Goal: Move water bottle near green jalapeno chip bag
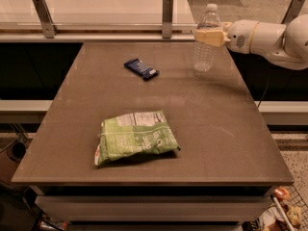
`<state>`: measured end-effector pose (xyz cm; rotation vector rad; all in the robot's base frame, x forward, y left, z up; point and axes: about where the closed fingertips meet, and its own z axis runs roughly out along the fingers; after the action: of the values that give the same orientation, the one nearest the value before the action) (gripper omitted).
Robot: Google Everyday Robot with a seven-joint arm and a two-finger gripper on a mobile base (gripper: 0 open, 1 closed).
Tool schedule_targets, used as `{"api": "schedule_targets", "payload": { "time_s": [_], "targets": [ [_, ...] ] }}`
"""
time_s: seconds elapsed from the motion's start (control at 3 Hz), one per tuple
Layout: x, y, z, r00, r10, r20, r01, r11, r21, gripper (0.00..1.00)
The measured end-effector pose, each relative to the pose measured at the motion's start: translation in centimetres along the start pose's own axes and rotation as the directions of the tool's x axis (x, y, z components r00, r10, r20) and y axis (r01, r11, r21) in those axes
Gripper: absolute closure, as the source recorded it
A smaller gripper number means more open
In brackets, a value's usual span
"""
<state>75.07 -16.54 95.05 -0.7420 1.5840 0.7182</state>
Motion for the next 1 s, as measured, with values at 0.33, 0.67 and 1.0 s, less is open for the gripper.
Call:
{"api": "schedule_targets", "payload": {
  "time_s": [0.33,0.67,1.0],
  "targets": [
    [-1.0,1.2,-1.9,1.000,0.023,-0.004,-0.023,0.9984,-0.052,1.00],
    [-2.5,2.9,-4.4,0.999,0.026,0.026,-0.024,0.9979,-0.061,1.00],
    [-2.0,5.6,-6.4,0.998,0.038,0.046,-0.035,0.9983,-0.047,1.00]
  ]
}}
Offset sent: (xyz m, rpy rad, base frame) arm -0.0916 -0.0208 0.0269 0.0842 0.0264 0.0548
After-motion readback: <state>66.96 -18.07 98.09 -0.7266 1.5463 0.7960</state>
